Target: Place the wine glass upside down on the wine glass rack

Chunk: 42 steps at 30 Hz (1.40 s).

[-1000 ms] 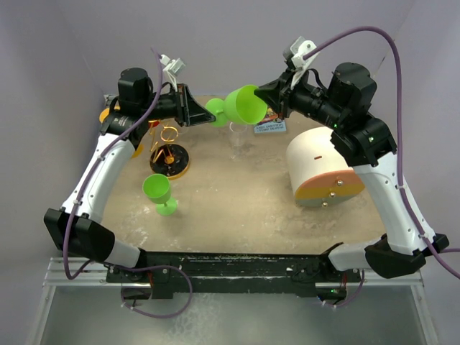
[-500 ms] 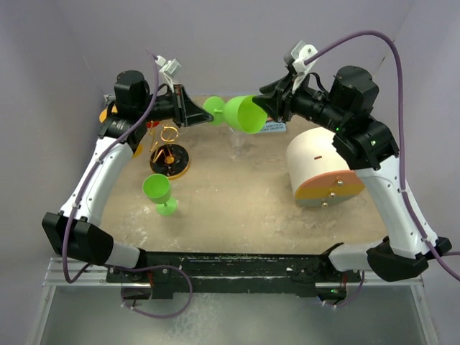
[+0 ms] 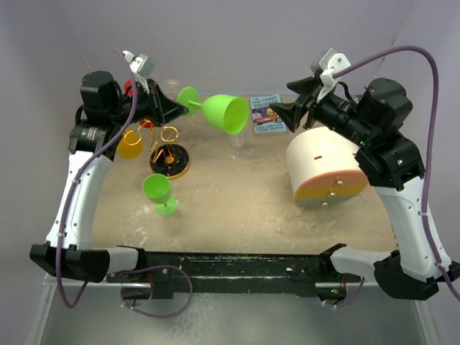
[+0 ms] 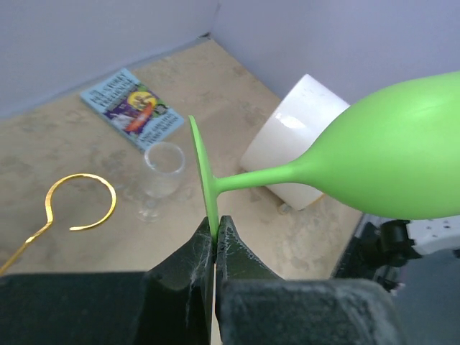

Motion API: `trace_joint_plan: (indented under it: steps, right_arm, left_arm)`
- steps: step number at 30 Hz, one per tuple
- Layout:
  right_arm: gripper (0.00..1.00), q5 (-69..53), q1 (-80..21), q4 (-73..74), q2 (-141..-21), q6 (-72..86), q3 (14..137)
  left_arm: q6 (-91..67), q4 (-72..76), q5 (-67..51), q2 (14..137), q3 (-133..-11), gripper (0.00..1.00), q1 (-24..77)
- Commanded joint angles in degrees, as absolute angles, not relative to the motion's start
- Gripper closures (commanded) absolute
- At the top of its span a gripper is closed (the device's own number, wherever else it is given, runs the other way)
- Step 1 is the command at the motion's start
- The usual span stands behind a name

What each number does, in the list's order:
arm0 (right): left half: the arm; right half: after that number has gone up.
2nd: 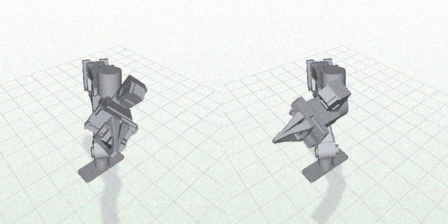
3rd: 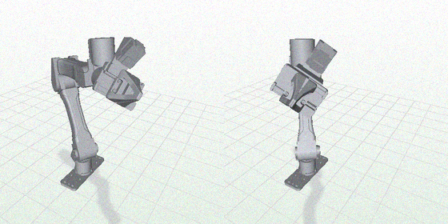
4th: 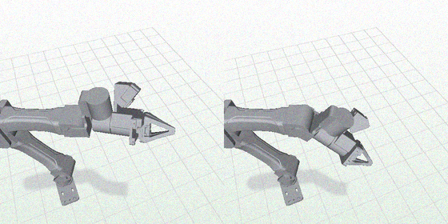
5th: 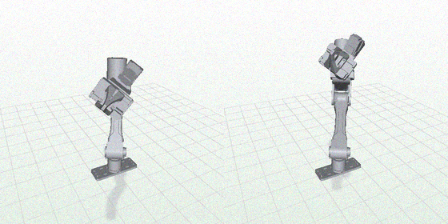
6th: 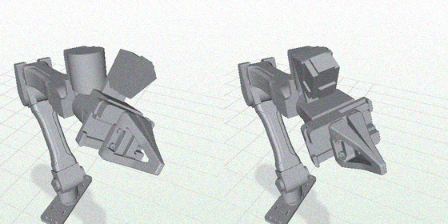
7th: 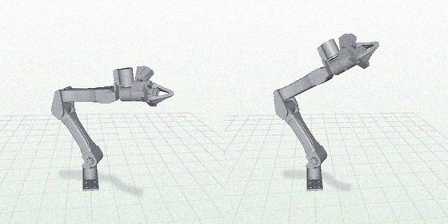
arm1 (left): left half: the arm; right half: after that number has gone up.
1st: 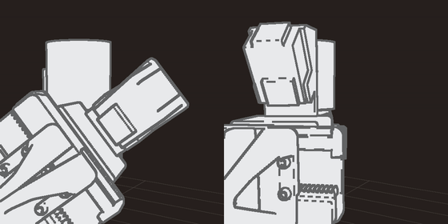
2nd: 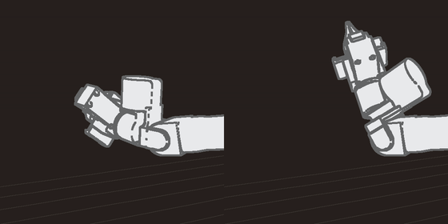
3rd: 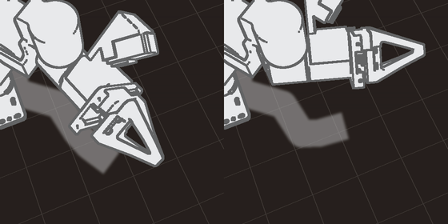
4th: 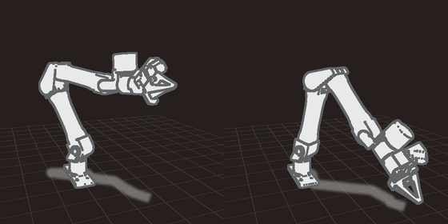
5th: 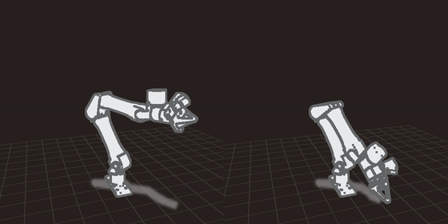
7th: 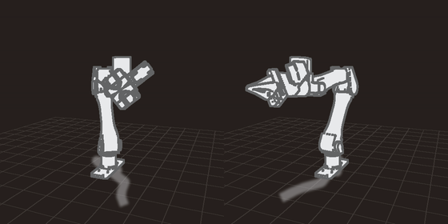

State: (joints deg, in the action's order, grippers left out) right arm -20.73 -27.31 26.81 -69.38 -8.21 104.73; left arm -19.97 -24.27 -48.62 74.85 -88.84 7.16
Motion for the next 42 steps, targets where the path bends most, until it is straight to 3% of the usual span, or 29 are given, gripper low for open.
trace_joint_plan:
  steps: [1, 9, 14, 21, 33, 42]
  right_arm:
    - [0.35, -21.34, -24.44, 25.23, -67.54, -9.45, 101.5]
    - [0.14, -21.82, -22.63, 24.72, -67.3, -11.11, 97.68]
    - [0.07, -23.52, -20.32, 24.92, -66.97, -10.18, 97.17]
    - [0.05, -22.48, -19.42, 25.87, -67.25, -11.07, 97.51]
    - [0.01, -23.93, -19.42, 26.59, -69.78, -11.18, 98.04]
    - [0.0, -22.9, -19.42, 26.39, -69.04, -11.59, 97.22]
  left_arm:
    - [-1.86, -34.57, -38.05, 68.53, -95.17, 1.0, 7.03]
    - [18.3, -47.92, -27.45, 60.34, -96.8, 1.0, 5.23]
    - [28.15, -54.33, -25.55, 55.63, -98.05, 1.0, 2.77]
    - [40.72, -64.82, -18.83, 50.29, -98.37, 1.0, -4.23]
    - [51.72, -70.22, -1.26, 47.73, -95.39, 1.0, -10.96]
    - [61.99, -61.74, 10.19, 50.12, -85.86, 1.0, -11.61]
